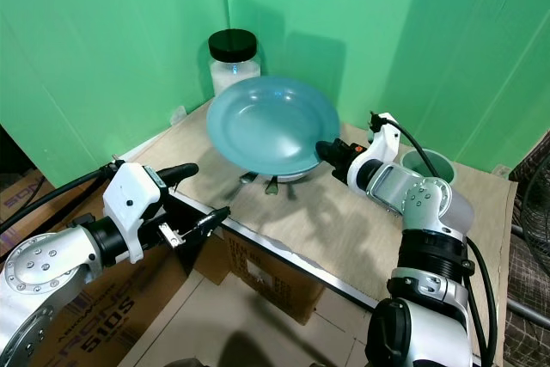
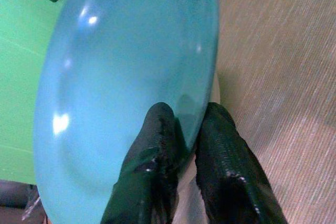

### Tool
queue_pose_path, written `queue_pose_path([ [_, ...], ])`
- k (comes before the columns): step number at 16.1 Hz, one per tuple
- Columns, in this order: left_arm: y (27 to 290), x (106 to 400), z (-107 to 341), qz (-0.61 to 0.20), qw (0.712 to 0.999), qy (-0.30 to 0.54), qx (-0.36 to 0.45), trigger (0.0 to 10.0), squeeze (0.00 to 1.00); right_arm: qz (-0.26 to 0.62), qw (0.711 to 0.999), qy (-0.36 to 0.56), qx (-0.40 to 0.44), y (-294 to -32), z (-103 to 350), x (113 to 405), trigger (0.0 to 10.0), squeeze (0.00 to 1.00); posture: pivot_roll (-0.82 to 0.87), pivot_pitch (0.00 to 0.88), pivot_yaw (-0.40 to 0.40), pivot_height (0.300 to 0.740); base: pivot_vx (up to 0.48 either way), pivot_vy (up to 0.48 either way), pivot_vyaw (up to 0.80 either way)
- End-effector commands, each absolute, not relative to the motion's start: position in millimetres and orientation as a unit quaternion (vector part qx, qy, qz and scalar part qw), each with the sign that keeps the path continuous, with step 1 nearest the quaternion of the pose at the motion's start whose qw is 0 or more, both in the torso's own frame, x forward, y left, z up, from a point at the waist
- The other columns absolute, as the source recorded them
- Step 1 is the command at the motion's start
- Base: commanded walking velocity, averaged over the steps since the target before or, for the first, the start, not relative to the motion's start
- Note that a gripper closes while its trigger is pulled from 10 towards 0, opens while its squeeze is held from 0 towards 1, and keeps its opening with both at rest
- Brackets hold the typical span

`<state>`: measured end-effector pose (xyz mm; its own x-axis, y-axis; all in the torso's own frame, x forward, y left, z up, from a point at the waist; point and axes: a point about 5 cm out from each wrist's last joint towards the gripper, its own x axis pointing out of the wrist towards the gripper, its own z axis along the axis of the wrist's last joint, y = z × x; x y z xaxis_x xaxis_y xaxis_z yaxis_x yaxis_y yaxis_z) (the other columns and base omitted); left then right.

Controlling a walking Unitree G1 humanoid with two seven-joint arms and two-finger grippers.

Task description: Setting the table

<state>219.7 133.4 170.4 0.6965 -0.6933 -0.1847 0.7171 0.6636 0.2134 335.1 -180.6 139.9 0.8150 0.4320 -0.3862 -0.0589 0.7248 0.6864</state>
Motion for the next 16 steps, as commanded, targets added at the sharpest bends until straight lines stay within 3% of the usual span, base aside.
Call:
queue_pose_path([
  [1,135,221,171,-0.388,0.910,0.044,0.140,10.0,0.00,0.148,0.887,0.265,0.349,-175,145,338,0.0,0.00,0.09,0.000,0.023,0.740,0.000,0.000,0.00],
  [7,137,223,174,-0.382,0.913,0.038,0.138,10.0,0.00,0.177,0.882,0.205,0.386,-173,166,339,0.0,0.00,0.09,0.000,0.024,0.740,0.000,0.000,0.00],
  [14,140,229,179,-0.374,0.917,0.027,0.134,10.0,0.00,0.154,0.875,0.175,0.423,-185,173,340,0.0,0.00,0.08,0.000,0.037,0.740,0.000,0.000,0.00],
  [16,147,235,182,-0.342,0.930,0.022,0.134,10.0,0.00,0.147,0.867,0.163,0.447,-189,177,342,0.0,0.00,0.08,0.000,0.035,0.740,0.000,0.000,0.00],
])
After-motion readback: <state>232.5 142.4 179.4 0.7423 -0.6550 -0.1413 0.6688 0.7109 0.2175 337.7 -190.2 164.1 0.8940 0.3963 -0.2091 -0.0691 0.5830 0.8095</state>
